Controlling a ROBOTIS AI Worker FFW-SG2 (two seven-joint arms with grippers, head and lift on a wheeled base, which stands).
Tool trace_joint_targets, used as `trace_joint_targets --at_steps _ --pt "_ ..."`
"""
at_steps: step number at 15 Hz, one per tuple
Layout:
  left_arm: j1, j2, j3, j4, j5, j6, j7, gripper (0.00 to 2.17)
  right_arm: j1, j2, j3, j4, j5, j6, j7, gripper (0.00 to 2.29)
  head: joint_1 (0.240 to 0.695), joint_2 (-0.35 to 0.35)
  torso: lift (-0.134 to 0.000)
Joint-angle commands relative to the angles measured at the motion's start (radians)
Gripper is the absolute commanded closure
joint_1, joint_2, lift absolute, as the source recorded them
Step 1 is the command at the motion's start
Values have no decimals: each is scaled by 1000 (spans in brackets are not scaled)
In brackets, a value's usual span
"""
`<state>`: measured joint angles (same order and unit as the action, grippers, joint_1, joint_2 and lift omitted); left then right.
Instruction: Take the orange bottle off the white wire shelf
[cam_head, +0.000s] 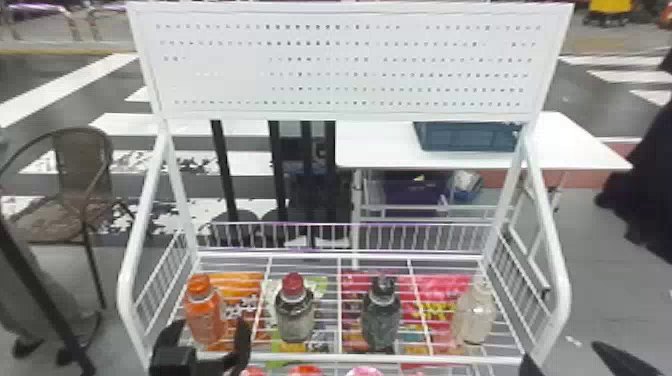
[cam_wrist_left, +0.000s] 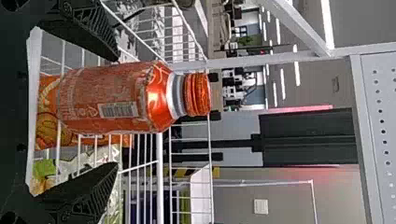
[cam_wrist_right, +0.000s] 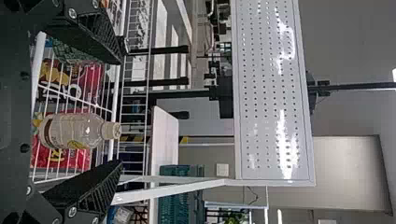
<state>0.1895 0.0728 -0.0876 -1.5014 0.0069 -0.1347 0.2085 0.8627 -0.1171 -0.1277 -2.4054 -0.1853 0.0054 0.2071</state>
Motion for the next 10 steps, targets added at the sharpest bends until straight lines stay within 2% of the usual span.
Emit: trace_joint_targets --at_steps 1,5,6,7,10 --pt "-47 -4 -4 44 -1 -4 -1 103 4 1 -3 0 3 0 0 144 499 0 0" --pt "-97 -1 2 101 -4 -4 5 110 12 1 -9 -3 3 3 0 144 499 0 0" --pt "-110 1 3 118 -4 -4 6 184 12 1 -9 -3 3 3 0 144 499 0 0" --pt "-125 1 5 139 -4 -4 9 329 12 1 -10 -1 3 3 0 144 499 0 0" --pt "-124 2 12 136 2 -41 37 1092 10 -1 -9 5 3 3 0 144 499 0 0"
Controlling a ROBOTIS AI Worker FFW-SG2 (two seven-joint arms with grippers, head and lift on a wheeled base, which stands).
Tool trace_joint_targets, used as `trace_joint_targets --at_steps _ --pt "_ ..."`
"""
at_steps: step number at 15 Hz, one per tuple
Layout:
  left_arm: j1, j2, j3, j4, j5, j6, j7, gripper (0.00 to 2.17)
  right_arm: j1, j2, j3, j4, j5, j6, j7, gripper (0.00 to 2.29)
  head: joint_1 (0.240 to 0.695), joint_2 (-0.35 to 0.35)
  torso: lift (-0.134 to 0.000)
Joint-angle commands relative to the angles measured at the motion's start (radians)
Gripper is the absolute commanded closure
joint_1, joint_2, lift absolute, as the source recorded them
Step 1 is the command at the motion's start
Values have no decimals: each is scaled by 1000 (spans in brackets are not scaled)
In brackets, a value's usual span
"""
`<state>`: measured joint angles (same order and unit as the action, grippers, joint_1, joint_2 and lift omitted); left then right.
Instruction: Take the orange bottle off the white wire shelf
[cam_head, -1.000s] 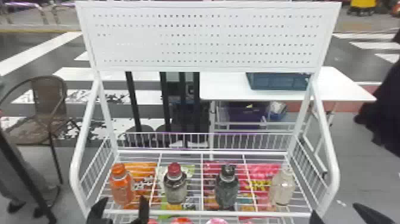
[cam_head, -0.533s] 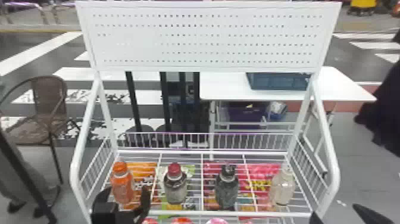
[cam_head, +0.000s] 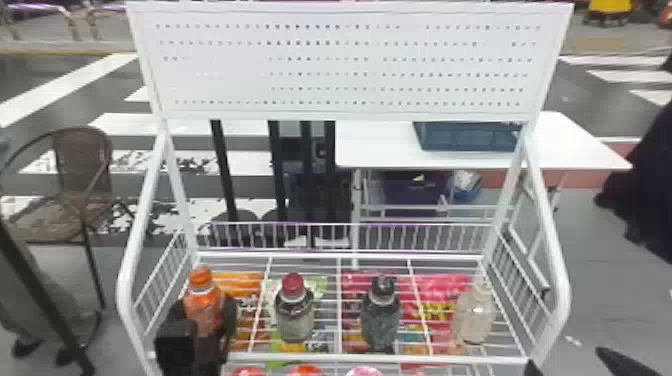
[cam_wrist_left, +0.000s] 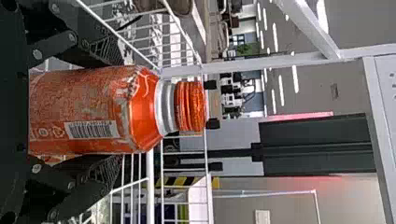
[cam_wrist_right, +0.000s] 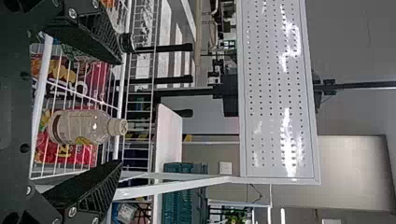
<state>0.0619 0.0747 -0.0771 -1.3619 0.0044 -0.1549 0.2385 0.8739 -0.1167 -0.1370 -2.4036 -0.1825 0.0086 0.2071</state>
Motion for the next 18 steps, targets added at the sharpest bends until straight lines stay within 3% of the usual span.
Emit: trace_joint_targets --at_steps 1,5,9,13,18 --pt "15 -1 0 -14 5 -21 7 1268 -1 -3 -1 3 0 -3 0 144 499 0 0" --pt "85 0 2 -149 12 -5 5 1322 -3 -11 -1 3 -2 0 0 144 499 0 0" --pt "243 7 13 -453 12 105 -10 1315 -10 -17 4 11 -2 0 0 144 499 0 0" --pt "424 27 22 -740 14 185 -65 1315 -13 -21 4 11 -5 0 0 144 499 0 0" --pt "608 65 22 -927 6 225 -110 1312 -6 -21 -10 9 -18 -6 0 144 499 0 0"
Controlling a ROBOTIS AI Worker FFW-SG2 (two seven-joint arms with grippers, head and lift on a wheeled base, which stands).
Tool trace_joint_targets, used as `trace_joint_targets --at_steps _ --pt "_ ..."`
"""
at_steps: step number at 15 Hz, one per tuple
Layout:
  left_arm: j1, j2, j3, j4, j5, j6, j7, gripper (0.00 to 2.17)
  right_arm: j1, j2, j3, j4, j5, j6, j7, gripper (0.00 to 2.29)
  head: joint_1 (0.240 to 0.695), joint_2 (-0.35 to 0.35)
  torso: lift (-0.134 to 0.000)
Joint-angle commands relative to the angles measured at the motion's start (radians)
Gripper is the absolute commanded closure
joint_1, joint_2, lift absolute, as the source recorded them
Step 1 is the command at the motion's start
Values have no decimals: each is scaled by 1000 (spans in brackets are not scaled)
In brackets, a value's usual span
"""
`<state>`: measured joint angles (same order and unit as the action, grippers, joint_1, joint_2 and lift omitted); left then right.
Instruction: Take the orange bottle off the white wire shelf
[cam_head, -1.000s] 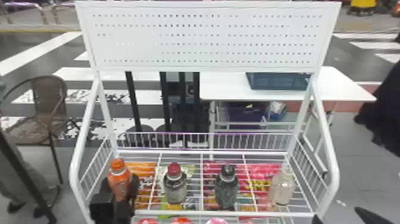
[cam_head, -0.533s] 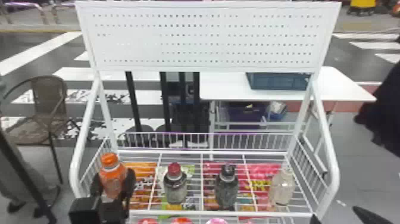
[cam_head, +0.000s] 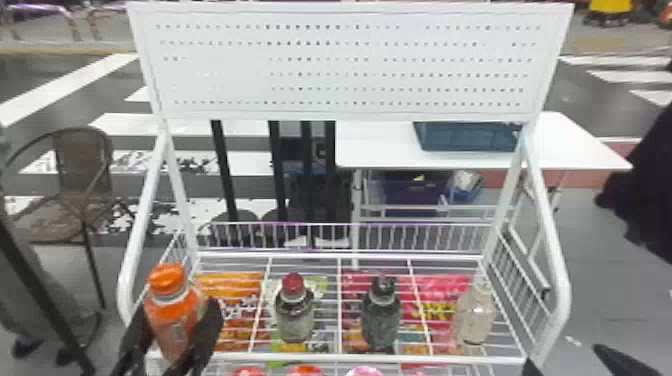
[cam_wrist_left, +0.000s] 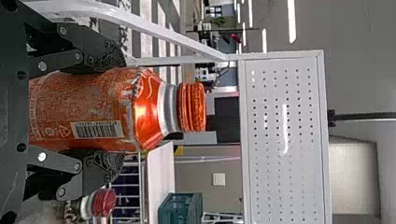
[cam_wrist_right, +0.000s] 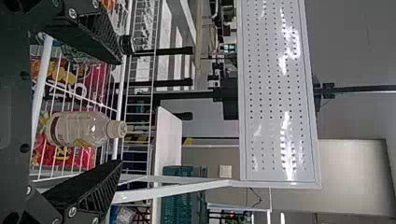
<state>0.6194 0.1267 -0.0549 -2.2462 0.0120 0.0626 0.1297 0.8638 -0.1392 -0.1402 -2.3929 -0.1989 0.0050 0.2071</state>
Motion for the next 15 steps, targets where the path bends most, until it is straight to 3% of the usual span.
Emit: trace_joint_targets --at_steps 1,3,15 --pt "83 33 -3 -73 5 10 -1 1312 8 1 -18 -2 -8 -6 0 144 499 0 0" --pt "120 51 -11 -107 5 10 -1 1308 8 3 -24 -2 -14 -6 0 144 499 0 0" --pt "129 45 -6 -125 5 7 13 1308 21 12 -27 -9 -14 -15 0 144 499 0 0"
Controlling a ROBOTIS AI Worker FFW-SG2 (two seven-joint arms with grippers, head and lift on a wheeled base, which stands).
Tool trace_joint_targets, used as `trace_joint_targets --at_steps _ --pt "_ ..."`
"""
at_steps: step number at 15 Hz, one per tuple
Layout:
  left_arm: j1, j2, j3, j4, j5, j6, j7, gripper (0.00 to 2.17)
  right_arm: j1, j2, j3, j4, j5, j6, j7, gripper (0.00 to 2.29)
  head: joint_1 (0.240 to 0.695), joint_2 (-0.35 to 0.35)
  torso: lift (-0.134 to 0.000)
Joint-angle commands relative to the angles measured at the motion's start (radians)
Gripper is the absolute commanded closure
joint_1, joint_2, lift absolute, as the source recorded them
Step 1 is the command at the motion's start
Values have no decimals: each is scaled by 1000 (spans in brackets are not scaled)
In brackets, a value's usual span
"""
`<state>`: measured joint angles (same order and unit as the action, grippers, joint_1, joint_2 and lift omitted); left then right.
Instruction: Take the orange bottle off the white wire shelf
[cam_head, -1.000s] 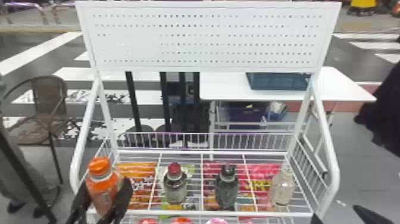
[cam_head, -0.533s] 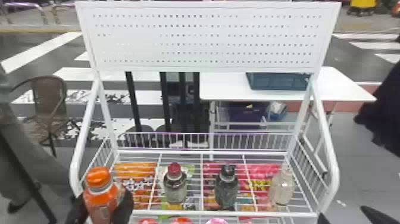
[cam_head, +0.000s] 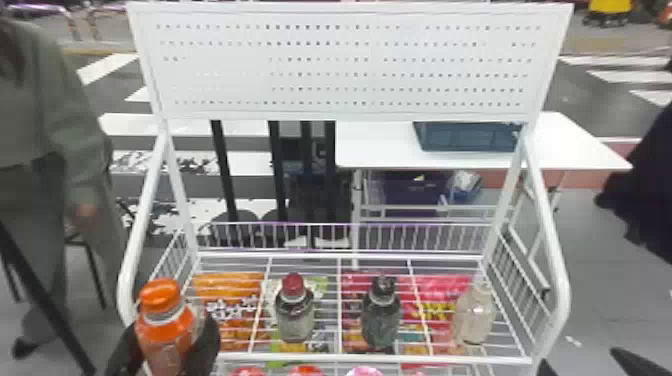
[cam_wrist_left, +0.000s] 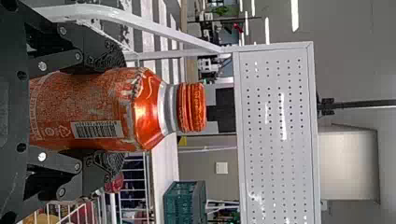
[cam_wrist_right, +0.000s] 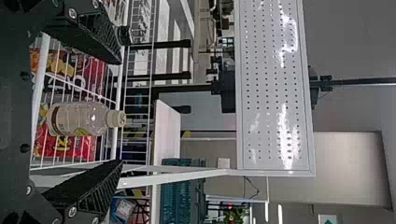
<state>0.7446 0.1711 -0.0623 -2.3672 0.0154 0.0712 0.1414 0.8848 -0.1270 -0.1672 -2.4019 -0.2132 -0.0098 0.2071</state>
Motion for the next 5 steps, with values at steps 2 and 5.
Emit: trace_joint_targets --at_steps 2,5 --pt "6 1 1 -9 0 2 1 1308 3 0 -3 -2 0 -3 0 144 499 0 0" --pt "2 1 -1 -9 0 2 0 1308 5 0 -6 0 -2 -3 0 144 499 0 0"
